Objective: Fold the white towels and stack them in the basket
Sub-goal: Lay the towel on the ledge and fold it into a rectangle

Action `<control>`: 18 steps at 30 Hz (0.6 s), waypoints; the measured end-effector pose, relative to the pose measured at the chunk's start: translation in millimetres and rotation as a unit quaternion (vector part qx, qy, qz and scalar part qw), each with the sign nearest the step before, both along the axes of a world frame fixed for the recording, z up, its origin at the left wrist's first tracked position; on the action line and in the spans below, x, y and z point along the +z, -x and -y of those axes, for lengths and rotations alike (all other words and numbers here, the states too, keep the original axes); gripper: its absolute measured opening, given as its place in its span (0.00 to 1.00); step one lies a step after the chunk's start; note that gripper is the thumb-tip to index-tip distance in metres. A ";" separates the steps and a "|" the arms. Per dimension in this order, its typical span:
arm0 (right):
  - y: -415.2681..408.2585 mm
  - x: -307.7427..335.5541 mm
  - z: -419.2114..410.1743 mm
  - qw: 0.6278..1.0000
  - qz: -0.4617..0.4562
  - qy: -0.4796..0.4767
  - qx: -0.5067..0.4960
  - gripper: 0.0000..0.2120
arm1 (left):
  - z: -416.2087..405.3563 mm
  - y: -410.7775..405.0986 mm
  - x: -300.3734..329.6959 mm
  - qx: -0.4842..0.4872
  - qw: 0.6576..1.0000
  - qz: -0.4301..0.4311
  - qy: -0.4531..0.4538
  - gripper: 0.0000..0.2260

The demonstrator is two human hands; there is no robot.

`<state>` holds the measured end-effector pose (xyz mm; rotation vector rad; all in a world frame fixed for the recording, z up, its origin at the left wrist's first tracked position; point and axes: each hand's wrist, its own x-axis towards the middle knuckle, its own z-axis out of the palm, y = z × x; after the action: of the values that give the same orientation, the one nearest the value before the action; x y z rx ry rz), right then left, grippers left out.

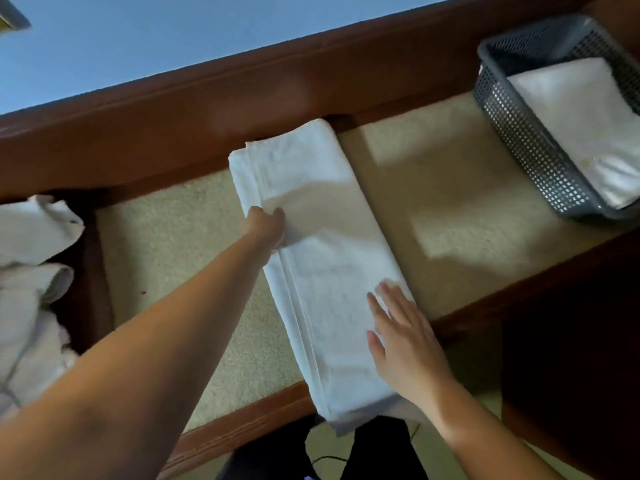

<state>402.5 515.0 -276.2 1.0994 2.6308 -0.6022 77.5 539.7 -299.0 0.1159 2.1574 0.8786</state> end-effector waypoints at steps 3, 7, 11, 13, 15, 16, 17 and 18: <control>-2.6 -14.1 -31.0 0.997 0.061 -0.003 0.053 0.32 | 14.4 -20.9 10.9 -0.018 0.999 0.018 0.033 0.31; -0.1 -27.6 -57.7 0.989 0.058 -0.044 0.127 0.34 | 38.9 -56.3 20.5 -0.090 0.987 0.065 0.113 0.23; 28.1 -35.4 -91.2 0.979 0.061 -0.065 0.182 0.36 | 56.4 -88.4 6.8 -0.059 0.993 0.028 0.095 0.20; 50.5 -40.5 -111.2 0.976 0.065 -0.069 0.194 0.37 | 60.6 -99.3 2.2 -0.038 0.995 -0.016 0.093 0.21; 78.4 -44.8 -131.1 0.977 0.052 -0.067 0.195 0.36 | 62.7 -109.1 -0.5 -0.024 0.993 -0.043 0.104 0.20; 95.6 -46.4 -141.2 0.978 0.052 -0.055 0.195 0.35 | 63.4 -112.9 -1.4 -0.017 0.993 -0.050 0.103 0.19; 113.2 -47.0 -151.0 0.978 0.056 -0.047 0.196 0.35 | 63.9 -115.5 -3.6 -0.009 0.993 -0.055 0.099 0.18; 130.6 -47.0 -160.4 0.977 0.061 -0.051 0.199 0.36 | 64.6 -117.6 -4.6 0.000 0.994 -0.059 0.095 0.18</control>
<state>271.8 675.4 -323.1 0.5794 2.6856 -0.3086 195.1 475.1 -303.6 0.0747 2.3396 0.6757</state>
